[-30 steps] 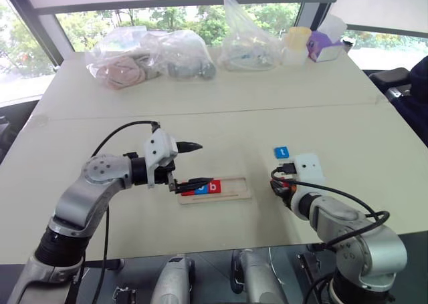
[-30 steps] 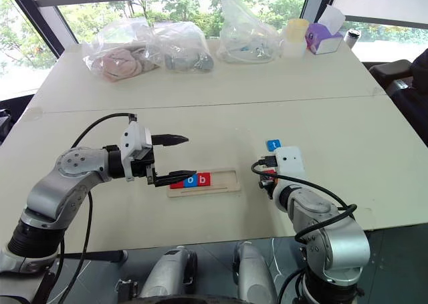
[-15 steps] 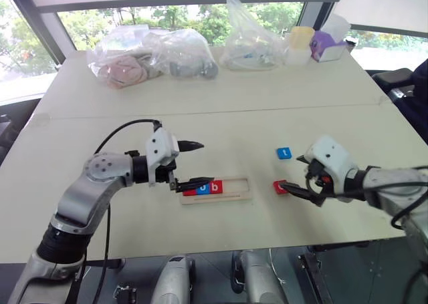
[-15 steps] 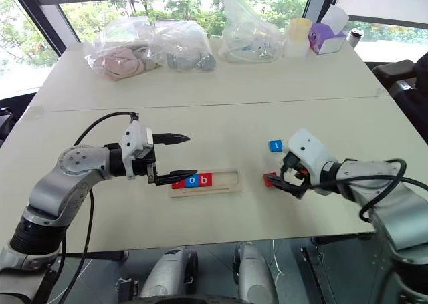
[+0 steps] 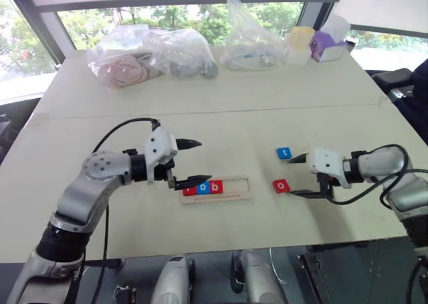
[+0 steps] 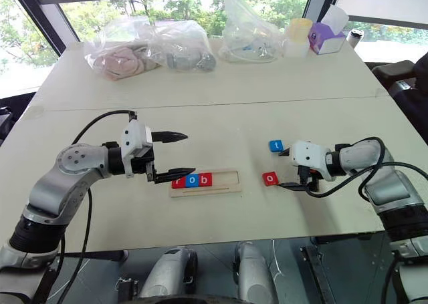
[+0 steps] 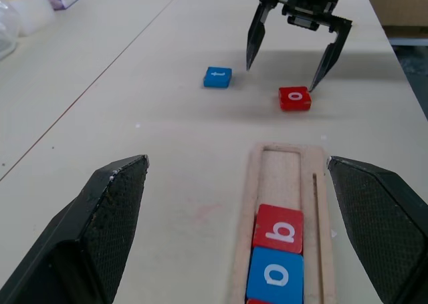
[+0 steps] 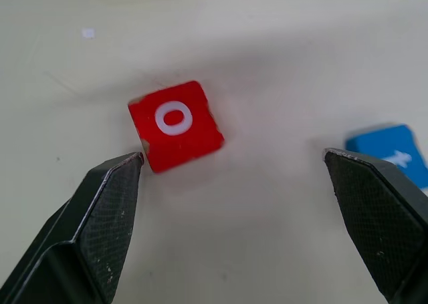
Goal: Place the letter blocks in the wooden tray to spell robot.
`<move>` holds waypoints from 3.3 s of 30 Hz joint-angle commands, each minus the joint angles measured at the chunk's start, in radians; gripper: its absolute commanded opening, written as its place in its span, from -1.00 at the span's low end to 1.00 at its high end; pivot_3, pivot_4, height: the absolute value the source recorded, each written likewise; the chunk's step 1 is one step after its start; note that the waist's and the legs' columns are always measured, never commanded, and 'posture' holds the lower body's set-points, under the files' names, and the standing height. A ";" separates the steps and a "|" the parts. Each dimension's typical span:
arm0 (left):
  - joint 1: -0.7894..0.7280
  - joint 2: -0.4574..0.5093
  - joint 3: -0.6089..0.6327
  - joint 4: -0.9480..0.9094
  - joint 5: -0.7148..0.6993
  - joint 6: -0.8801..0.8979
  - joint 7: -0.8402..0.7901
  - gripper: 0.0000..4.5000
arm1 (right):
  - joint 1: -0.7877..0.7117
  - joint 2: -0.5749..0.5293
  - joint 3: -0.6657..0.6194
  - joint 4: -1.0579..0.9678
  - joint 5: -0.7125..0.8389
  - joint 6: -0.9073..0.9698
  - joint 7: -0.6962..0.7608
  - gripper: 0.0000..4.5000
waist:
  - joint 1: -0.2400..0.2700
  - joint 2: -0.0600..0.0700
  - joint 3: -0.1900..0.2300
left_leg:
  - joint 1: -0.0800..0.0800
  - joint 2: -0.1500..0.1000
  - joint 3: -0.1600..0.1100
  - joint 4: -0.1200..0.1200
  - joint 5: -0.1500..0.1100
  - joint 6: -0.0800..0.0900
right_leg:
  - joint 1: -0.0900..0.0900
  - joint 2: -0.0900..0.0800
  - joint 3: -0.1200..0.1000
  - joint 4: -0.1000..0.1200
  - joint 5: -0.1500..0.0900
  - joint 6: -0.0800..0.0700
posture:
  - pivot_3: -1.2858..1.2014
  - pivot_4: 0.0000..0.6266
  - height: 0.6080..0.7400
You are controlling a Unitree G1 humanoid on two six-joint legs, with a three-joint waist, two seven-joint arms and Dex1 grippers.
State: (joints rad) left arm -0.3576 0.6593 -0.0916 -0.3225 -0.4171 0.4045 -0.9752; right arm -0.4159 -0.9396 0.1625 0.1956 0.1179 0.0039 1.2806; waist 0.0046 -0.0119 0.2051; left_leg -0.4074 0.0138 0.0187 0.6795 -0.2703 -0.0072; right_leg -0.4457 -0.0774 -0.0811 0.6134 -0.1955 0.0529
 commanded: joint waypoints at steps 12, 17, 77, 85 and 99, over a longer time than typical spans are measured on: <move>0.018 0.022 0.046 -0.058 -0.010 0.003 0.034 1.00 | -0.060 0.042 0.021 0.075 -0.014 -0.030 0.089 0.97 | 0.009 0.000 0.000 | 0.001 0.000 0.000 0.002 0.000 0.000 | 0.001 0.000 0.000 0.001 0.000 -0.001 | 0.03 -0.52 1.00; 0.020 0.021 0.050 -0.065 -0.012 0.007 0.038 1.00 | -0.042 0.047 0.022 0.048 -0.008 -0.025 0.107 0.11 | 0.008 0.000 0.000 | 0.001 0.000 0.000 0.002 0.000 0.000 | 0.001 0.000 0.000 0.001 0.001 -0.001 | 0.03 -0.52 1.00; 0.048 0.003 0.052 -0.107 -0.012 0.025 0.096 1.00 | -0.217 0.309 0.216 -0.135 -0.081 0.235 0.026 0.51 | 0.008 0.000 0.000 | 0.002 -0.001 0.000 0.003 0.000 0.000 | 0.002 0.000 0.000 0.003 0.003 0.000 | 0.03 -0.52 1.00; 0.045 -0.004 0.046 -0.108 -0.010 0.026 0.104 1.00 | -0.266 0.319 0.179 -0.136 -0.047 0.269 0.026 0.99 | 0.008 0.000 0.000 | 0.002 -0.001 0.000 0.003 0.000 0.000 | 0.002 0.000 0.000 0.004 0.003 0.000 | 0.03 -0.52 1.00; 0.038 -0.010 0.041 -0.105 -0.009 0.025 0.105 1.00 | -0.187 0.215 0.136 -0.318 0.002 0.344 0.033 0.99 | 0.009 0.000 0.000 | 0.002 0.000 0.000 0.003 0.000 0.000 | 0.002 0.000 0.000 0.004 0.005 -0.002 | 0.03 -0.52 1.00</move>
State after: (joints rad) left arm -0.3100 0.6491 -0.0589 -0.4034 -0.4226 0.4341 -0.8717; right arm -0.6181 -0.7150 0.3283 -0.0546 0.0958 0.3333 1.3170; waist 0.0137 -0.0117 0.2049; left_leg -0.4054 0.0136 0.0187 0.6829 -0.2702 -0.0072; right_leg -0.4439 -0.0778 -0.0811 0.6170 -0.1910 0.0510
